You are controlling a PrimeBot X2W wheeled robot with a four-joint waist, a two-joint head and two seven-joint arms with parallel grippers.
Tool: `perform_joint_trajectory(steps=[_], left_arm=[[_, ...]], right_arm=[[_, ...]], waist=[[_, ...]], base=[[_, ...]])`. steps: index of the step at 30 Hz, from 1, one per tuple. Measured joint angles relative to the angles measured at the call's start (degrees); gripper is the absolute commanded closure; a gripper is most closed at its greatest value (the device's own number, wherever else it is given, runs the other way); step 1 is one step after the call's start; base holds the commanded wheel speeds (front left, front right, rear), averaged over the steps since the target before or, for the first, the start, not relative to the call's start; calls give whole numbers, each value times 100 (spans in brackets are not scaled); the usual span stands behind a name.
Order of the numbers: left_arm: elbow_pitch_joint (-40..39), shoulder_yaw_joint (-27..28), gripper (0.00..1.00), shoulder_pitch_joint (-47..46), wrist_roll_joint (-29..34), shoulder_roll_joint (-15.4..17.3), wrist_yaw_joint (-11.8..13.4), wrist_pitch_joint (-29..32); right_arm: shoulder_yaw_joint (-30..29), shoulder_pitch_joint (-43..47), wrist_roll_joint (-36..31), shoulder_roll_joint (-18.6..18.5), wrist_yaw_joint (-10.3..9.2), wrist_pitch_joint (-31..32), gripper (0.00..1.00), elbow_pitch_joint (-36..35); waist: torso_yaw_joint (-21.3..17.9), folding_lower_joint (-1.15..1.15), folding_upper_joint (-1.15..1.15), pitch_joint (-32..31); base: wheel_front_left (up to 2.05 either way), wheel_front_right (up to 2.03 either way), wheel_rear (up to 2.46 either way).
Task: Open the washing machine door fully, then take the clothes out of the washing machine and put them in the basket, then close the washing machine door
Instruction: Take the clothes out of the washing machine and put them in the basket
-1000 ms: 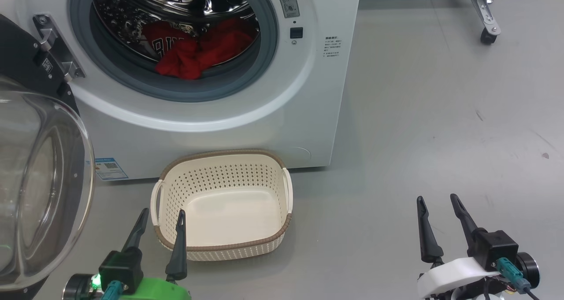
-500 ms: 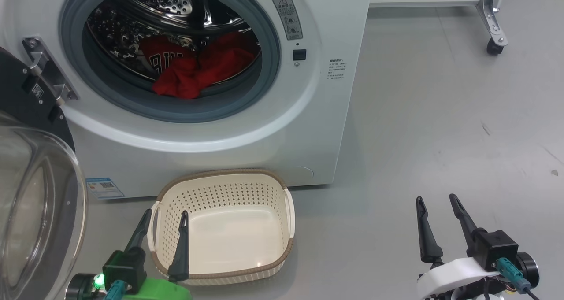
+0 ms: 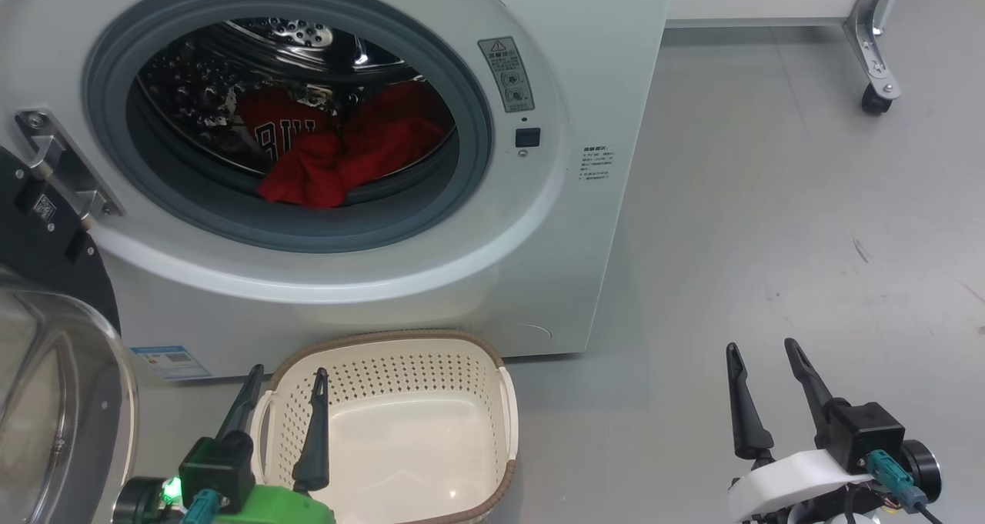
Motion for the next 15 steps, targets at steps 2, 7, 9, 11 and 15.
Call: perform_joint_trajectory(steps=[2, 7, 9, 11, 15], left_arm=[[0, 0, 0, -1, 0, 0, 0, 0], [16, 27, 0, -1, 85, 9, 25, 0], [27, 34, 0, -1, 85, 9, 26, 0], [35, 33, 0, -1, 86, 9, 49, 1], [44, 33, 0, -1, 92, 9, 51, 0]], right_arm=[[0, 0, 0, 2, 0, 0, 0, 0], [-10, -1, -1, 7, 7, 0, 0, 0], [-10, -1, -1, 7, 7, 0, 0, 0], [-11, -1, -1, 9, 7, 0, 0, 0], [-13, -1, -1, 11, 7, 0, 0, 1]], waist=[[3, 0, 0, 9], [9, 0, 0, 16], [11, 0, 0, 14], [13, 0, 0, 11], [16, 0, 0, 8]], base=[[61, -61, 0], [47, -47, 0], [32, -32, 0], [24, -24, 0], [12, -12, 0]])
